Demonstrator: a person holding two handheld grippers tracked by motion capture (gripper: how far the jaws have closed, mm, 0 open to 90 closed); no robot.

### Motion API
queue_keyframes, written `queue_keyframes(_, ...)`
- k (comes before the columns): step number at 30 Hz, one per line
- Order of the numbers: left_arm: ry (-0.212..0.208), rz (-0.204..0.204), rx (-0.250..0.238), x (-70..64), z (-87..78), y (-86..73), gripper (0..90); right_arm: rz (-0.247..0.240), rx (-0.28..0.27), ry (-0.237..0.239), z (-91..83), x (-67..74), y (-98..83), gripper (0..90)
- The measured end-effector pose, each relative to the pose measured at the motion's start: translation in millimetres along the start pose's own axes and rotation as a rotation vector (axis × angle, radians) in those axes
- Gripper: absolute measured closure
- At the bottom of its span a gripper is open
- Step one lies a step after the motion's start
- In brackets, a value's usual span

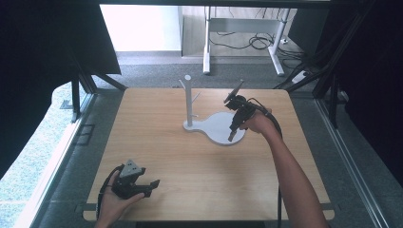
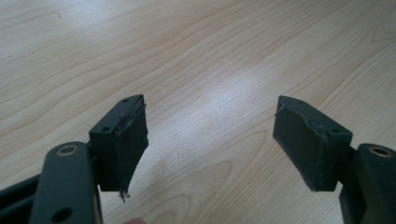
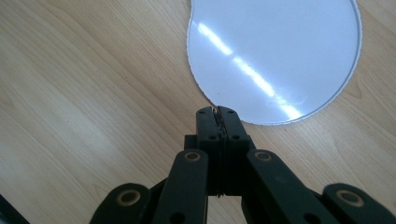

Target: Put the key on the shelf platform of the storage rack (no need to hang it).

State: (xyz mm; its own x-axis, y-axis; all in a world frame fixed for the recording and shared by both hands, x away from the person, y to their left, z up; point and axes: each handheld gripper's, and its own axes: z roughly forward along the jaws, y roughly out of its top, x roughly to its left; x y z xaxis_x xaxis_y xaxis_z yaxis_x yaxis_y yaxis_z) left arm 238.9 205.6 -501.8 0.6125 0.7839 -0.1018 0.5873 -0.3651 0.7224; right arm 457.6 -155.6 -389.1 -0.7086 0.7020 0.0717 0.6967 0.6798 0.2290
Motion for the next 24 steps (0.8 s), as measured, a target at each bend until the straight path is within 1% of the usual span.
queue_keyframes(3,-0.001,0.000,0.003,0.1,0.3,0.0,26.5,0.007,-0.001,-0.002,0.7,-0.4,2.8,89.6)
queue_keyframes(5,0.000,0.003,0.006,0.3,0.3,0.0,26.5,0.003,0.002,-0.004,0.4,-0.7,4.9,89.6)
queue_keyframes(11,0.001,0.000,0.000,0.7,-0.8,0.0,26.5,0.009,0.002,-0.010,-0.6,-1.8,11.3,89.6)
queue_keyframes(14,0.000,0.001,0.001,1.4,-1.6,0.0,26.5,0.009,0.011,-0.014,0.0,-2.4,14.7,89.6)
queue_keyframes(18,-0.001,0.000,0.000,1.9,-1.9,0.0,26.5,0.014,0.010,-0.009,0.7,-1.8,19.1,89.6)
queue_keyframes(19,-0.001,0.000,0.000,2.4,-2.1,-0.1,26.5,0.013,0.013,-0.014,1.0,-2.8,22.5,89.6)
queue_keyframes(21,0.000,0.000,0.000,2.5,-2.2,-0.2,26.5,0.009,0.014,-0.015,1.3,-3.9,23.8,89.6)
queue_keyframes(22,0.000,-0.001,-0.003,2.7,-2.4,-0.2,26.5,0.020,0.014,-0.013,2.0,-4.6,26.7,89.6)
queue_keyframes(24,0.000,-0.002,-0.003,2.9,-2.6,-0.1,26.5,0.020,0.014,-0.015,3.2,-6.0,28.8,89.7)
